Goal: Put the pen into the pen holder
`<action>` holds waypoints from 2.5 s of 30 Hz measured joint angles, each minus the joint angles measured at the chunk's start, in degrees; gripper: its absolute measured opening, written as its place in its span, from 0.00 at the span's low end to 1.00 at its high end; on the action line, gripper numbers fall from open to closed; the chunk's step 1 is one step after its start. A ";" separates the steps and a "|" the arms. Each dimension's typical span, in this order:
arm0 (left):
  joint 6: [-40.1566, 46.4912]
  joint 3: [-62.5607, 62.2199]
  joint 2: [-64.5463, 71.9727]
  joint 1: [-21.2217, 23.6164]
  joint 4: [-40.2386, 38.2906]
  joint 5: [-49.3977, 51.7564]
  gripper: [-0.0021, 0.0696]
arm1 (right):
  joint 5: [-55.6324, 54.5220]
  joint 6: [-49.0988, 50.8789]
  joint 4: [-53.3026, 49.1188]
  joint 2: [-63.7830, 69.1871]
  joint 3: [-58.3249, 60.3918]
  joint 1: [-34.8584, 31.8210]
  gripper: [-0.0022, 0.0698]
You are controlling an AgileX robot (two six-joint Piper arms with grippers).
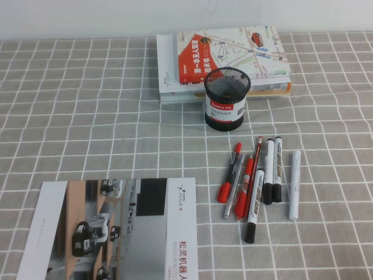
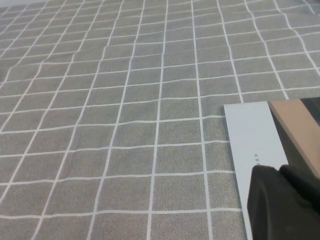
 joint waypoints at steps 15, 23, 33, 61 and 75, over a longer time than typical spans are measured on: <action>0.00 0.00 0.00 0.00 -6.70 0.00 0.02 | 0.00 0.00 0.00 0.00 0.00 0.00 0.01; 0.00 0.00 0.00 0.00 -7.78 0.00 0.02 | 0.00 0.00 0.00 0.00 0.00 0.00 0.01; 0.00 0.00 0.00 0.00 -7.90 0.00 0.02 | -5.08 0.00 19.82 0.00 0.00 0.00 0.01; 0.00 0.00 0.00 0.00 -7.90 0.00 0.02 | -2.95 -7.02 47.97 1.88 -4.56 0.00 0.01; 0.00 0.00 0.00 0.00 -7.90 0.00 0.02 | 40.98 -6.97 7.28 49.69 -47.27 0.00 0.01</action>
